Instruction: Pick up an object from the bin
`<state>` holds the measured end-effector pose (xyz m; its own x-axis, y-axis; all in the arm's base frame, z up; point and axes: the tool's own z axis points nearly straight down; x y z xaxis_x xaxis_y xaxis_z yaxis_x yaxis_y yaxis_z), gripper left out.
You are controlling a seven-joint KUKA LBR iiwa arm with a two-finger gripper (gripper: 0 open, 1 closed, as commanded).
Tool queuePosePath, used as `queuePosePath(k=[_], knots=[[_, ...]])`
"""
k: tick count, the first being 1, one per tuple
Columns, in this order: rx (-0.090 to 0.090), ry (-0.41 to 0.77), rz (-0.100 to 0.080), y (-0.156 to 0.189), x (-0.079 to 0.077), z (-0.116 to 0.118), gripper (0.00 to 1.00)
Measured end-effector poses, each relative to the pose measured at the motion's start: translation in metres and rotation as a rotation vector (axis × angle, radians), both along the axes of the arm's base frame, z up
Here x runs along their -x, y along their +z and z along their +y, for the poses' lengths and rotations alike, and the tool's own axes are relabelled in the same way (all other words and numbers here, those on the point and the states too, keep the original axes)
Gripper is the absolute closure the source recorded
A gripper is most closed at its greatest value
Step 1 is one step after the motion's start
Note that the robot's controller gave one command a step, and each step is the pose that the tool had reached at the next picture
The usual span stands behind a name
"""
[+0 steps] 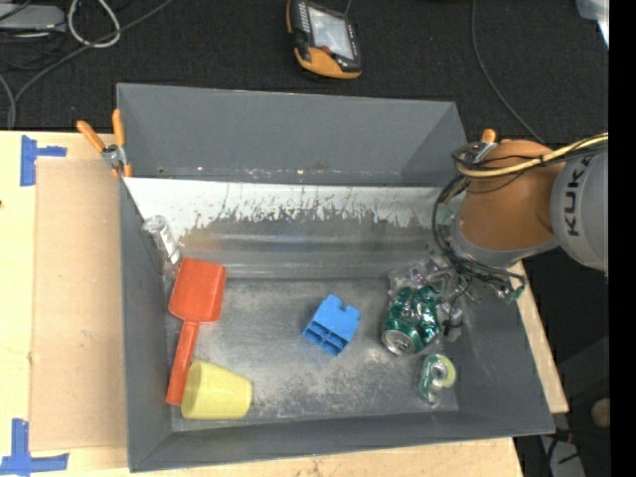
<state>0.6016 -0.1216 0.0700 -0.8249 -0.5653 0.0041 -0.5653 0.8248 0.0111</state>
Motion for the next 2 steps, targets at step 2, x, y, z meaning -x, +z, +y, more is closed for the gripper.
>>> queuePosePath(k=[2], knots=[[-0.004,-0.003,0.009,0.102,0.002,0.003,1.0]])
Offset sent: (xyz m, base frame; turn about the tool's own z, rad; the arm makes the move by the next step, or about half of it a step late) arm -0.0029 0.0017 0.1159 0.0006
